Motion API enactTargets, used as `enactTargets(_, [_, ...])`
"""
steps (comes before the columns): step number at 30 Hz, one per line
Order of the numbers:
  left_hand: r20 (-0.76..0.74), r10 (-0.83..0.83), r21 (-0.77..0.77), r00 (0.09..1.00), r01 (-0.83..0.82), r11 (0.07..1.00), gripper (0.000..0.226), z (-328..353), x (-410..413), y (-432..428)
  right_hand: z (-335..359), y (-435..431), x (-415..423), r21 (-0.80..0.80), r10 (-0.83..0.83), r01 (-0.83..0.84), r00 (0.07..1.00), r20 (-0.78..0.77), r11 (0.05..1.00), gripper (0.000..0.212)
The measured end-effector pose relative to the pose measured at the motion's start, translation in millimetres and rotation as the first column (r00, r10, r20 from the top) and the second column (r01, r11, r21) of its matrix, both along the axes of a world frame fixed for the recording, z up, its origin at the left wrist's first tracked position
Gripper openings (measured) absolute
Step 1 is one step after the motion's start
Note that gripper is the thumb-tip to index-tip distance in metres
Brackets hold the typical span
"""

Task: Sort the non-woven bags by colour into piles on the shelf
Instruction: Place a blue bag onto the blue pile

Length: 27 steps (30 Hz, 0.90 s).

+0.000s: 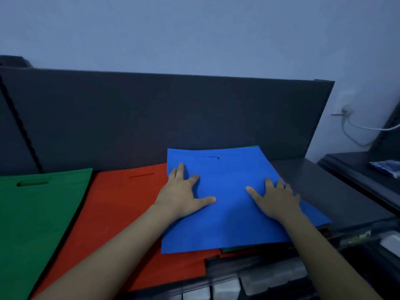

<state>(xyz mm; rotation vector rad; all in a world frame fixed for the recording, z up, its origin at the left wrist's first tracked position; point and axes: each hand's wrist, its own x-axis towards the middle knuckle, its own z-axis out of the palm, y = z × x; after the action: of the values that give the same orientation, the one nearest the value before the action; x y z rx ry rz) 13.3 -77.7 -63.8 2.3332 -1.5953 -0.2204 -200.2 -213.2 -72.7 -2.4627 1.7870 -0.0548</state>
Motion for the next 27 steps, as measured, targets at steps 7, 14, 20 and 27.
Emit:
enactTargets(7, [-0.044,0.125,0.006,0.991,-0.125,0.992,0.102,3,-20,-31,0,-8,-7,0.029,-0.009,0.007,0.999,0.038,1.000,0.079])
enactTargets(14, [-0.343,0.237,-0.117,0.909,-0.292,0.949,0.123,1,-8,-29,2,-3,1,-0.013,0.037,-0.036,0.997,0.067,0.999,0.074])
enactTargets(20, [-0.720,0.221,-0.201,0.658,-0.502,0.841,0.077,0,18,-29,11,6,13,0.025,0.060,-0.065,0.983,0.175,0.998,0.065])
enactTargets(27, [-0.828,0.088,-0.277,0.554,-0.540,0.794,0.070,-7,24,-32,10,5,9,-0.003,-0.019,0.020,0.983,0.184,1.000,0.075])
